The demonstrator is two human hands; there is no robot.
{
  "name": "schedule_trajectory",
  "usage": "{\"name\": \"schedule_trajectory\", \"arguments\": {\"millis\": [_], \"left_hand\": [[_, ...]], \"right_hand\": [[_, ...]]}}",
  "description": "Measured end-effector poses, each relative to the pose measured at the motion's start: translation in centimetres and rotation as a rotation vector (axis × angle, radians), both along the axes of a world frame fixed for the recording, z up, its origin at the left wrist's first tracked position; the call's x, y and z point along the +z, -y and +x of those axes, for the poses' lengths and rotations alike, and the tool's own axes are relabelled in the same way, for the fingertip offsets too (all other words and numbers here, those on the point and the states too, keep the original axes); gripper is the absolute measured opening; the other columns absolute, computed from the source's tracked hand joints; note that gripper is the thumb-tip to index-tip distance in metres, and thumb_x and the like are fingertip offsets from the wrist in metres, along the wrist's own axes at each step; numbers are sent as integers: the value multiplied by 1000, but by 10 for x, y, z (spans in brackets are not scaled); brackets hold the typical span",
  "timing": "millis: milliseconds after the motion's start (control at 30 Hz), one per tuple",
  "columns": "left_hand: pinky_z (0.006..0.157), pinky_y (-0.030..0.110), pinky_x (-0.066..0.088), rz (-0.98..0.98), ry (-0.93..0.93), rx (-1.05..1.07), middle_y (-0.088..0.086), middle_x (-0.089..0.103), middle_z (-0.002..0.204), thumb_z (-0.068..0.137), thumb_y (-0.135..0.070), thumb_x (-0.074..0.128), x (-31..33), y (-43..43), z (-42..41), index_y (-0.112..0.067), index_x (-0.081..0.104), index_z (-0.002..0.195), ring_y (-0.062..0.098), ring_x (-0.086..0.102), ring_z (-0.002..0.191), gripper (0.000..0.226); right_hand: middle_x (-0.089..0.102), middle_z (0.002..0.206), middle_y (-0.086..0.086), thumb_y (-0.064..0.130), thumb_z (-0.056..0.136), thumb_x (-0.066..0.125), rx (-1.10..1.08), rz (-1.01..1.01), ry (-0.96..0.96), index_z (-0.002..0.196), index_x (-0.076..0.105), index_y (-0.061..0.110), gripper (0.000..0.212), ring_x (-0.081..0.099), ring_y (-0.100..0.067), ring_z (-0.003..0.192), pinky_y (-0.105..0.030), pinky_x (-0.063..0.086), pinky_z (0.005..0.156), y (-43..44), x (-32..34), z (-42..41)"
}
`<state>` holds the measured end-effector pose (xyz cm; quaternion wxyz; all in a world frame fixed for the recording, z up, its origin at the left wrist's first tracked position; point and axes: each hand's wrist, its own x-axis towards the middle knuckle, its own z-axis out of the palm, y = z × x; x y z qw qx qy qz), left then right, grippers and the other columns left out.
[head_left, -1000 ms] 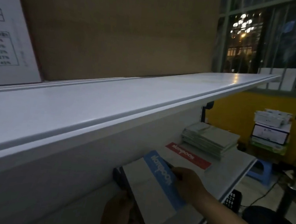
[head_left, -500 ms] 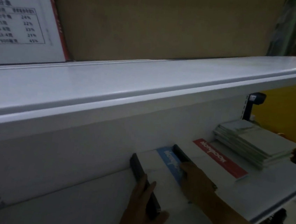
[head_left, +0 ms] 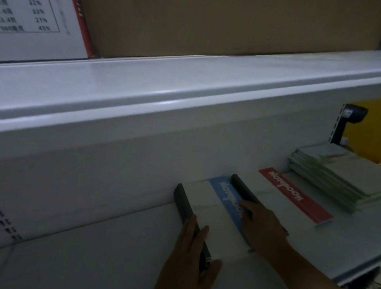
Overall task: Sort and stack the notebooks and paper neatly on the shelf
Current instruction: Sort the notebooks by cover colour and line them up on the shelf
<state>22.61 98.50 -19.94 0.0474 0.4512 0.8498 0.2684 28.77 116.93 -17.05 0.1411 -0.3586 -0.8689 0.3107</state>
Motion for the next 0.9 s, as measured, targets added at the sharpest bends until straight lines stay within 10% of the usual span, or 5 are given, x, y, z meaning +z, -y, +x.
{"name": "schedule_trajectory", "arguments": {"millis": [100, 467, 567, 733, 900], "left_hand": [[116, 17, 20, 3, -31, 2, -24, -29, 147, 59, -87, 0, -2, 0, 1, -37, 10, 149, 1, -13, 144, 103], [119, 23, 6, -219, 117, 14, -19, -20, 148, 67, -89, 11, 30, 106, -8, -28, 6, 152, -2, -18, 137, 105], [116, 22, -1, -386, -32, 157, -10, -11, 158, 99, -50, 24, 66, 211, -20, -28, 6, 152, 6, -11, 145, 60], [117, 27, 8, -470, -150, 608, 2, 5, 161, 100, -49, 27, 121, 395, -40, -22, 14, 152, 17, 3, 148, 60], [118, 39, 13, -573, -211, 865, 6, 11, 160, 96, -55, 31, 148, 543, 9, -23, 19, 151, 24, 9, 147, 65]], "right_hand": [[63, 115, -12, 18, 102, 35, 7, 17, 39, 137, 46, 23, 38, 41, -5, 51, -15, 32, 44, 3, 3, 0], [58, 125, -3, 20, 97, 38, 126, 484, 549, 126, 52, 15, 32, 61, -19, 107, -32, 51, 89, 39, 47, 3], [45, 140, -10, 29, 97, 32, 204, 595, 434, 133, 45, 14, 42, 50, -27, 123, -36, 42, 100, 84, 58, -18], [-1, 159, -10, 43, 99, 20, 727, 592, 323, 152, 10, 18, 58, 5, -24, 147, -36, 11, 119, 271, 68, -55], [4, 159, -10, 35, 97, 40, 1154, 616, 135, 149, 19, 20, 58, 10, -29, 145, -40, 17, 118, 463, 67, -51]]}}
